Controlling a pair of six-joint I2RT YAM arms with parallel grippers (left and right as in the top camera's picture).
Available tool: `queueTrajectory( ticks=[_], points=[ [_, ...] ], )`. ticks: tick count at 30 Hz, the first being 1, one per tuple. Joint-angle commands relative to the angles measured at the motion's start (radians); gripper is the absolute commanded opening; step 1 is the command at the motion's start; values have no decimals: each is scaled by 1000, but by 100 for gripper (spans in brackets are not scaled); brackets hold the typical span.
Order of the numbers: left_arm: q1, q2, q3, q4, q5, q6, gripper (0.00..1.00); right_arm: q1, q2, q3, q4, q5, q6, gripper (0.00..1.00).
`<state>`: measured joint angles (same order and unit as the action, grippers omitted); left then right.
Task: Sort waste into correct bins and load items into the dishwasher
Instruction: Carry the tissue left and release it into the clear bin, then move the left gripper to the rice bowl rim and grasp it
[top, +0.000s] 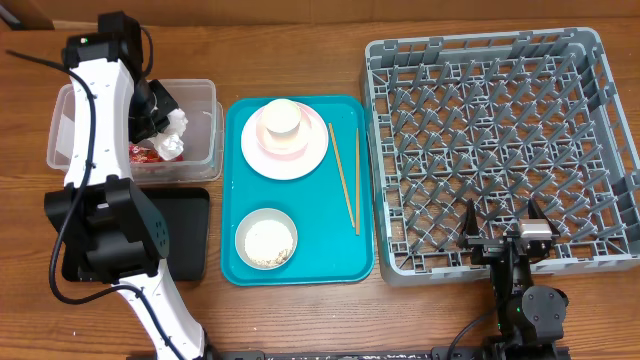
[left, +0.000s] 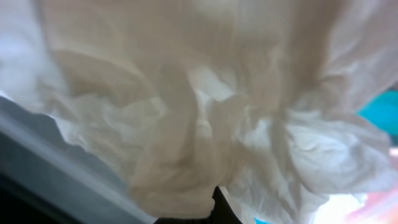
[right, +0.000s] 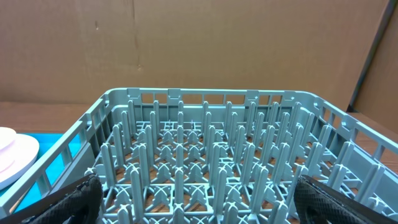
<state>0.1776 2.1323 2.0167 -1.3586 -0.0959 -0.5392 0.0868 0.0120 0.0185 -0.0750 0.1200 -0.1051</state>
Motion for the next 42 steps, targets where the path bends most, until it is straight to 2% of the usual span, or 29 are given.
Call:
queueTrajectory(
  ticks=[1,3,4,6,7,11,15,19,25,32,42],
  points=[
    [5,-8,-69,68,-19,23,5,6,-4,-10,5,7,0,100],
    [5,-8,-88,105,-19,24,9,6,-4,-10,5,7,0,100],
    [5,-8,-89,115,-19,24,15,6,-4,-10,5,7,0,100],
    [5,-8,-89,132,-19,24,37,6,-4,-10,5,7,0,100],
    [5,-8,-89,138,-19,24,42,6,-4,-10,5,7,0,100],
    [5,-8,-64,113,-4,55,50,6,-4,-10,5,7,0,100],
    [-1,-8,20,23,5,64,53,6,-4,-10,5,7,0,100],
    [-29,-39,110,-78,95,130,52,6,-4,-10,5,7,0,100],
    [-108,-162,118,-175,174,198,52,6,-4,-10,5,7,0,100],
    [-307,-231,118,-331,161,204,54,6,-4,-10,5,7,0,100],
    [-601,-230,-35,-332,145,219,55,6,-4,-10,5,7,0,100]
  ],
)
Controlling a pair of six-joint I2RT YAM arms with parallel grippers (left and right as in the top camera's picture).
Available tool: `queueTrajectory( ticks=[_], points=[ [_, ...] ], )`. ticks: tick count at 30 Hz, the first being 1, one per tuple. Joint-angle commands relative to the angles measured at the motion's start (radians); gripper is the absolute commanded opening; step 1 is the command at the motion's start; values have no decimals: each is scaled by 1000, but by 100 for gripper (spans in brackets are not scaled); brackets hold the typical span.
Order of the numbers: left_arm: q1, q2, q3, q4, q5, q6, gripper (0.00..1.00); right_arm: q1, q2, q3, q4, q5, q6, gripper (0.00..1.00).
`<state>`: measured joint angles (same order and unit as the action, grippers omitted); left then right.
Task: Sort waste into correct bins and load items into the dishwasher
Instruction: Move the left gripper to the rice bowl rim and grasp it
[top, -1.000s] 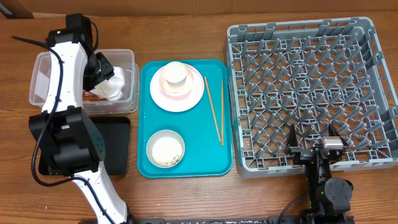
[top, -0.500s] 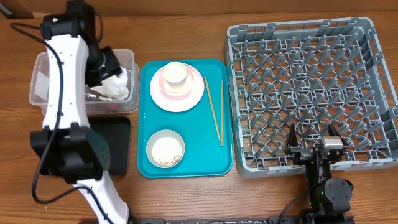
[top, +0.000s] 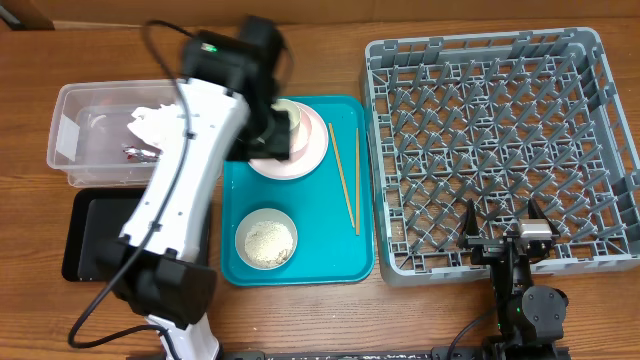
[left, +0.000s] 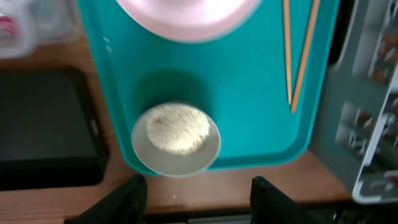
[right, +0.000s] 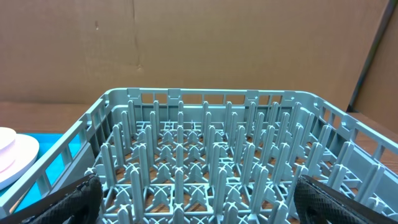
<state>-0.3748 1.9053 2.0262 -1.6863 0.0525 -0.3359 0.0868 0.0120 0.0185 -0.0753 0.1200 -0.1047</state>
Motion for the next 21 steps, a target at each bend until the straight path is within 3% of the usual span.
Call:
queueTrajectory(
  ticks=[1,13,21],
  points=[
    [-70,-3,-64,-4,-3,2,54,6,-4,-10,5,7,0,100],
    [-269,-3,-316,25,-66,-144,51,6,-4,-10,5,7,0,100],
    [-334,-3,-502,169,-63,-185,50,6,-4,-10,5,7,-1,100]
  ],
)
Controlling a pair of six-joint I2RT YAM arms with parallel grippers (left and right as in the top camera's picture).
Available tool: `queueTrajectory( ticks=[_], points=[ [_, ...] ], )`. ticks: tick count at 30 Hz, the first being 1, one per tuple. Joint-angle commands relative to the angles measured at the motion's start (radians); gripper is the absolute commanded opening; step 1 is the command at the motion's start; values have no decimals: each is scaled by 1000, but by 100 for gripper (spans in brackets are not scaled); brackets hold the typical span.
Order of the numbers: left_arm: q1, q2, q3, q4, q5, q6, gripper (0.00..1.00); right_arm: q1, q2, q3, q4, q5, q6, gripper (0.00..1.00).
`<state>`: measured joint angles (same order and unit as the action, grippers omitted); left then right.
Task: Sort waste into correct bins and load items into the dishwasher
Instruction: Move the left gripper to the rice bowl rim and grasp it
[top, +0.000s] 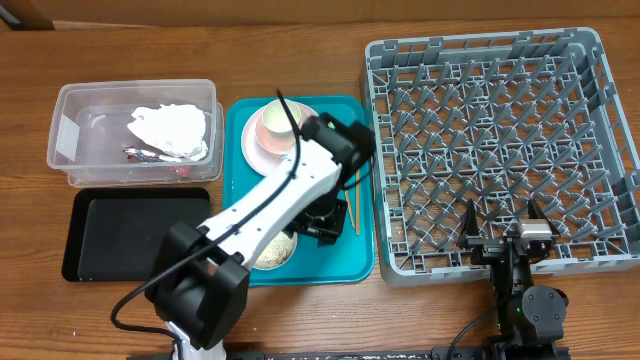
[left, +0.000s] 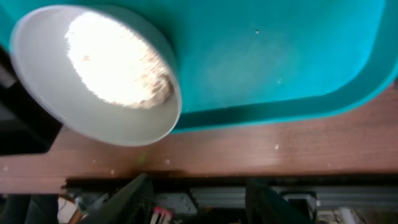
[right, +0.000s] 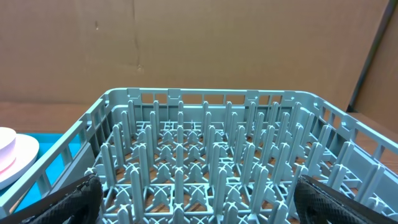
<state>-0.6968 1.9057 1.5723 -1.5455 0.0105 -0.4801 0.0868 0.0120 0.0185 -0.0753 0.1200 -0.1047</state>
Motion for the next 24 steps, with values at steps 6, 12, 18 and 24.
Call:
queueTrajectory(
  ticks=[6,12,18,24],
  points=[
    [-9,-4,-129,131,-58,-41,47,6,-4,-10,5,7,-1,100],
    [-8,-4,-193,221,-73,-41,39,6,-4,-10,5,7,-1,100],
    [6,-4,-223,253,-122,-41,39,6,-4,-10,5,7,-1,100],
    [16,-4,-225,258,-124,-41,40,6,-4,-10,5,7,0,100]
  ],
)
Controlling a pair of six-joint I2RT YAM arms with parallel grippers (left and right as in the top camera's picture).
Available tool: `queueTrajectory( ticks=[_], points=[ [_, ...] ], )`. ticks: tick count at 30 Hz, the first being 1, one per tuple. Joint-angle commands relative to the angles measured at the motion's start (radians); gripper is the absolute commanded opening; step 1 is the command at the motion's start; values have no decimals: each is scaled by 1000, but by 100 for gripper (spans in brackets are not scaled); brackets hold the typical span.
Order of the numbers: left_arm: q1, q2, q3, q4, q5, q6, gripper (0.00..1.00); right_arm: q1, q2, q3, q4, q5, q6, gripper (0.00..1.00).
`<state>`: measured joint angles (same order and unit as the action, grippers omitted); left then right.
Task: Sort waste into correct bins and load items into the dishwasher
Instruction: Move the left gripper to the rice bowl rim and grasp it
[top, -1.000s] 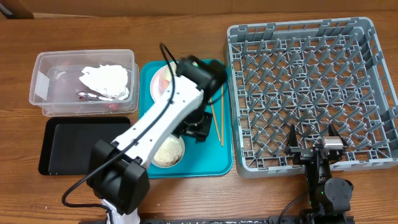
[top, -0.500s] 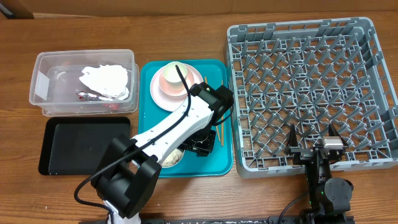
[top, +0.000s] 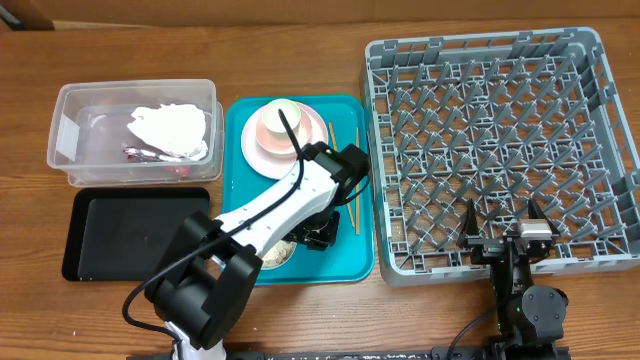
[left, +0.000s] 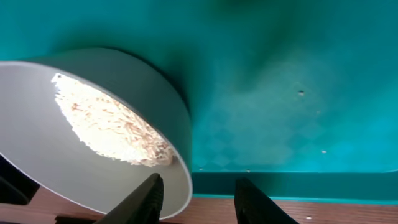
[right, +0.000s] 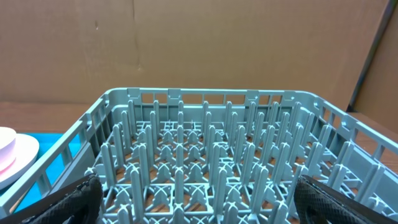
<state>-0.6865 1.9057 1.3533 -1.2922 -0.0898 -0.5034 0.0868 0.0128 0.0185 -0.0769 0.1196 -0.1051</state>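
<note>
A white bowl of rice (left: 93, 130) sits at the front of the teal tray (left: 280, 81). My left gripper (left: 199, 202) is open and low at the bowl's right rim, one finger over the inside, the other outside. From overhead the left gripper (top: 314, 234) covers part of the bowl (top: 274, 254). A pink plate with a cup (top: 281, 129) and two chopsticks (top: 346, 180) also lie on the tray. The grey dish rack (top: 500, 140) stands to the right. My right gripper (right: 202, 205) rests open at the rack's front edge, empty.
A clear bin (top: 70, 130) at the back left holds a white tissue (top: 168, 130) and wrappers. A black tray (top: 135, 230) lies in front of it. The rack's tall pegs (right: 211, 149) fill the right wrist view, a cardboard wall behind.
My left gripper has dropped lower and closer to the rice bowl, and its open fingers now straddle the bowl's right rim. The right arm has not moved.
My left gripper was at the clear bin with the white tissue filling its view. Then the tissue lay in the bin and the gripper was open above the tray. Then it was over the rice bowl's front edge, and now sits at its rim.
</note>
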Motion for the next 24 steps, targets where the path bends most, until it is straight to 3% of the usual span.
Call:
queueTrajectory(
  ticks=[1,10,15,24],
  points=[
    [6,-4,-8,8,-22,-18,40,6,-5,-10,7,7,0,100],
    [6,-4,-92,76,-21,-44,39,6,-5,-10,7,7,0,100],
    [6,-4,-108,113,-21,-44,32,6,-5,-10,7,7,0,100],
    [7,-4,-107,138,-22,-43,29,6,-5,-10,7,7,0,100]
  ],
)
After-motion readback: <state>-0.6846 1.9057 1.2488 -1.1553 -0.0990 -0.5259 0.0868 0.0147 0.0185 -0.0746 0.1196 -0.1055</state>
